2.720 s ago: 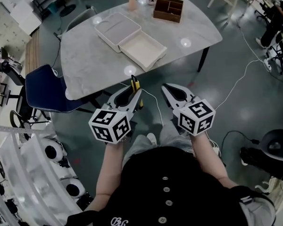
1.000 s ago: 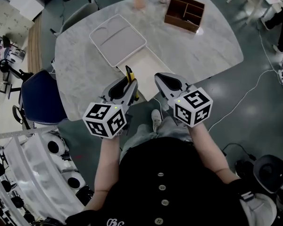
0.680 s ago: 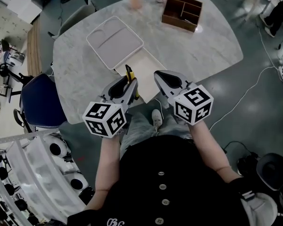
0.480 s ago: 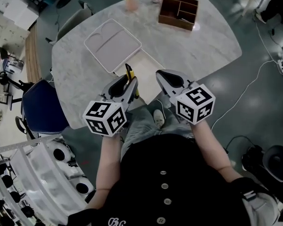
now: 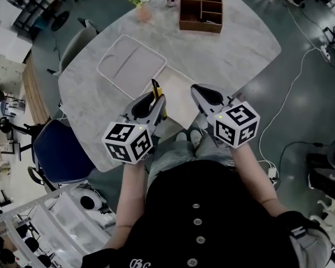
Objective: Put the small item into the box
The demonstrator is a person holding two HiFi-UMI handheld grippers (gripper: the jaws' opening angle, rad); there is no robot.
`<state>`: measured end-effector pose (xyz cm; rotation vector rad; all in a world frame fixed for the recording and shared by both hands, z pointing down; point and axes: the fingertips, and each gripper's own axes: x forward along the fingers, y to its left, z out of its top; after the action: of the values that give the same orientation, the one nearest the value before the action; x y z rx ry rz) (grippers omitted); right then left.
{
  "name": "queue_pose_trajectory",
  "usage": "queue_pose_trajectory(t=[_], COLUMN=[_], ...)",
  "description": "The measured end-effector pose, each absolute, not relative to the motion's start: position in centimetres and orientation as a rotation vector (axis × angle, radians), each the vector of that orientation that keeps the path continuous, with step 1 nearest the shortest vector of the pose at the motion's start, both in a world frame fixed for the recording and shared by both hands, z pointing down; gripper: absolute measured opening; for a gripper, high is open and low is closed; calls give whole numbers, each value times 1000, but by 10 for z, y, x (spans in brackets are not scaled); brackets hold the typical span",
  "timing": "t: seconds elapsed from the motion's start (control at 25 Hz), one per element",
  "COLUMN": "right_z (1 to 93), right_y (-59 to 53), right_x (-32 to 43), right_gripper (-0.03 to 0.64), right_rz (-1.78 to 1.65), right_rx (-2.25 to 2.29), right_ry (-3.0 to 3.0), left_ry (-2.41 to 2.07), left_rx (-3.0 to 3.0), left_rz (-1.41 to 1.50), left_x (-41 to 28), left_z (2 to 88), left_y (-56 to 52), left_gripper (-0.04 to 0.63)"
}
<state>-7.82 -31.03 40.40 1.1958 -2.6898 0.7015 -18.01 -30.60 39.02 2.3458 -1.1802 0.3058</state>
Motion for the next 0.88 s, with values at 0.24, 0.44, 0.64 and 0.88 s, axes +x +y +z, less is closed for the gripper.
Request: queue_pose_trajectory(t=[0.24, 0.44, 0.64, 0.88], right_z=[411, 413, 416, 422], right_y=[-306, -307, -306, -304], right_x=[-91, -79, -69, -60], right_gripper=[6, 6, 6, 6], right_rz=[723, 739, 758, 768], right_rx=[1242, 1337, 1382, 1398], right_ry=[-2648, -2607, -2578, -2553], left_ry=[-1118, -1062, -1008, -919], left_rx=[2377, 2429, 2518, 2640], left_rz=[362, 429, 544, 748], left_x=[-194, -190, -183, -167], left_z=[396, 401, 402, 409], left_y=[-318, -328, -335, -342], left_gripper=[126, 127, 126, 126])
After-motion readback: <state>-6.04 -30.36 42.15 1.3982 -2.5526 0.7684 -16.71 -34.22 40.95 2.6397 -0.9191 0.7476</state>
